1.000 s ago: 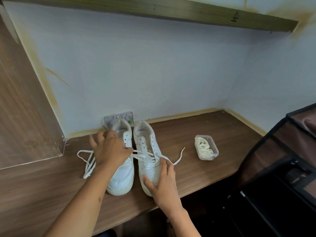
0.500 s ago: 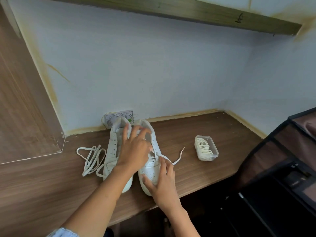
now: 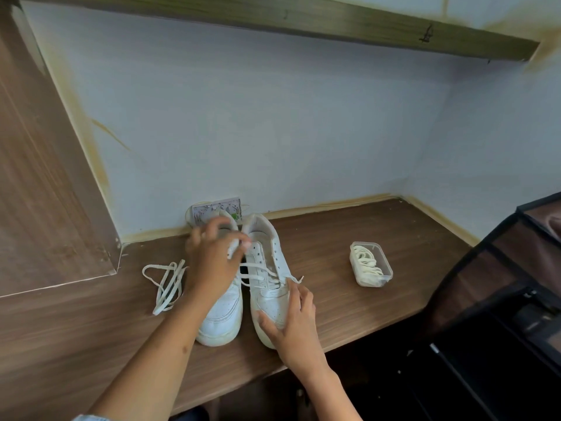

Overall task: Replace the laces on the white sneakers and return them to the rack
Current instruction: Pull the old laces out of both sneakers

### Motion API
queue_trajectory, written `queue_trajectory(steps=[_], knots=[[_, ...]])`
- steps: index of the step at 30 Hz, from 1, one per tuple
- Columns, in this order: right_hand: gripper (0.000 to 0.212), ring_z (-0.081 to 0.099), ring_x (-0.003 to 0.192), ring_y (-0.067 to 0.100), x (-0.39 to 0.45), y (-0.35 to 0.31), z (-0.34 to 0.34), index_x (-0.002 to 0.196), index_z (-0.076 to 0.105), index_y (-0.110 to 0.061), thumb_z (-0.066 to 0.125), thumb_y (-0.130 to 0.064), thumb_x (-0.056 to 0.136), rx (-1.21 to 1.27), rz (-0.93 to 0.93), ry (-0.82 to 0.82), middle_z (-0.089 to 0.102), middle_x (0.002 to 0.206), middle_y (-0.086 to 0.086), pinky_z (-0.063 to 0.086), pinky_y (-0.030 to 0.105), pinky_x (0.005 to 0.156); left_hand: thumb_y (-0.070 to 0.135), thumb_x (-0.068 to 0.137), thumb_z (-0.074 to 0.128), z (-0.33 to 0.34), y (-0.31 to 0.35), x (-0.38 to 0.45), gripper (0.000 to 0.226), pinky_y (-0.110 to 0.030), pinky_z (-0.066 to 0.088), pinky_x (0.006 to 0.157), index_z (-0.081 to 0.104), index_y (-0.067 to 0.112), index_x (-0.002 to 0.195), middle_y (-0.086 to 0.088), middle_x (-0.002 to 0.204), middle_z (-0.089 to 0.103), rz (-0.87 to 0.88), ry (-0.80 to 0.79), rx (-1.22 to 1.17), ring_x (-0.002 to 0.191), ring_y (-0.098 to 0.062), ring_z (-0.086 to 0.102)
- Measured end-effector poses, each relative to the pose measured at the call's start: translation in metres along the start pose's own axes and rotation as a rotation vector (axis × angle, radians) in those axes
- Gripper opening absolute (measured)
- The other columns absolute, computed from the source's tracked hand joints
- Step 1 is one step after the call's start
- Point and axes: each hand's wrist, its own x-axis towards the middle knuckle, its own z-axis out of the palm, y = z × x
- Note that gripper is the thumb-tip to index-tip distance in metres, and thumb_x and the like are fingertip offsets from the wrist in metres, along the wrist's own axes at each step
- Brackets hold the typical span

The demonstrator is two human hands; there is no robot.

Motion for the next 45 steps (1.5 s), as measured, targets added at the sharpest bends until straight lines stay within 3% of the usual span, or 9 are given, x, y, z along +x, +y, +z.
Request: queue_trajectory(steps=[3, 7, 10, 17, 23, 30, 35, 39, 45], knots=[[0.089, 0.021, 0.136, 0.014, 0.0, 0.0, 0.0, 0.154, 0.013, -0.022, 0.061, -0.057, 0.087, -0.009, -0.001, 0.007, 0.017, 0.149, -0.003, 0.024, 0.024, 0.11, 0.043, 0.076, 0.077, 0.012, 0.018, -0.008, 0.004, -0.047, 0.019, 0.107, 0.076, 0.04, 0.077, 0.009, 0.13, 0.056, 0.326, -0.196, 0.162, 0.122, -0.028, 0.042], [0.09, 0.022, 0.135, 0.013, 0.0, 0.001, 0.001, 0.153, 0.013, -0.023, 0.059, -0.06, 0.086, -0.018, 0.002, 0.006, 0.018, 0.148, -0.003, 0.025, 0.022, 0.109, 0.046, 0.076, 0.075, 0.016, 0.035, -0.007, 0.01, -0.047, 0.012, 0.111, 0.078, 0.036, 0.078, 0.007, 0.137, 0.053, 0.32, -0.291, 0.359, 0.129, -0.027, 0.039], [0.092, 0.02, 0.136, 0.011, 0.0, 0.001, 0.001, 0.153, 0.013, -0.023, 0.057, -0.063, 0.084, -0.017, 0.0, 0.002, 0.017, 0.148, -0.004, 0.023, 0.02, 0.108, 0.031, 0.059, 0.09, 0.016, 0.036, -0.006, 0.016, -0.048, 0.023, 0.104, 0.075, 0.033, 0.065, 0.005, 0.12, 0.062, 0.35, -0.242, 0.376, 0.114, -0.028, 0.051], [0.092, 0.019, 0.134, 0.009, 0.0, 0.002, 0.0, 0.153, 0.014, -0.024, 0.056, -0.065, 0.083, 0.004, 0.007, -0.005, 0.018, 0.146, -0.005, 0.025, 0.022, 0.109, 0.008, 0.086, 0.066, 0.0, 0.013, 0.004, 0.005, -0.05, 0.045, 0.08, 0.068, 0.012, 0.086, -0.009, 0.113, 0.056, -0.174, 0.287, -0.002, 0.091, -0.037, 0.055], [0.09, 0.019, 0.134, 0.008, 0.0, 0.001, -0.001, 0.153, 0.013, -0.025, 0.057, -0.063, 0.085, -0.001, 0.013, -0.016, 0.016, 0.146, -0.006, 0.026, 0.023, 0.109, 0.014, 0.096, 0.053, -0.014, 0.005, 0.007, 0.013, -0.044, 0.046, 0.074, 0.062, 0.006, 0.099, -0.011, 0.121, 0.047, -0.411, 0.332, -0.16, 0.088, -0.038, 0.059], [0.09, 0.019, 0.134, 0.008, 0.0, 0.001, -0.002, 0.153, 0.013, -0.025, 0.058, -0.063, 0.084, 0.002, 0.024, -0.022, 0.017, 0.145, -0.007, 0.025, 0.024, 0.11, -0.008, 0.072, 0.06, -0.007, 0.008, -0.002, 0.053, -0.053, 0.034, 0.101, 0.064, 0.025, 0.113, -0.003, 0.134, 0.046, -0.09, 0.029, 0.005, 0.12, -0.032, 0.038], [0.09, 0.021, 0.133, 0.009, 0.002, 0.001, -0.002, 0.152, 0.015, -0.024, 0.06, -0.062, 0.084, 0.017, 0.028, -0.035, 0.018, 0.144, -0.006, 0.026, 0.024, 0.109, 0.033, 0.089, 0.064, -0.007, 0.012, -0.002, 0.028, -0.04, 0.006, 0.112, 0.064, 0.048, 0.113, 0.012, 0.149, 0.033, 0.202, -0.269, 0.027, 0.136, -0.018, 0.016], [0.082, 0.03, 0.127, 0.011, 0.006, 0.001, -0.011, 0.147, 0.027, -0.034, 0.06, -0.068, 0.08, 0.095, 0.067, -0.022, 0.03, 0.132, -0.01, 0.032, 0.027, 0.103, 0.063, 0.078, 0.065, -0.004, 0.006, -0.009, 0.073, -0.043, -0.009, 0.117, 0.031, 0.052, 0.142, 0.016, 0.157, 0.006, 0.159, -0.609, 0.097, 0.144, -0.017, -0.005], [0.038, 0.037, 0.116, 0.01, 0.02, -0.003, -0.015, 0.128, 0.052, -0.049, 0.049, -0.061, 0.092, -0.001, -0.004, 0.051, 0.038, 0.128, -0.015, 0.036, 0.038, 0.104, 0.069, 0.065, 0.071, -0.001, -0.005, -0.01, 0.095, -0.049, -0.015, 0.117, 0.021, 0.055, 0.143, 0.015, 0.159, 0.005, 0.196, -0.633, 0.071, 0.147, -0.01, 0.0]])
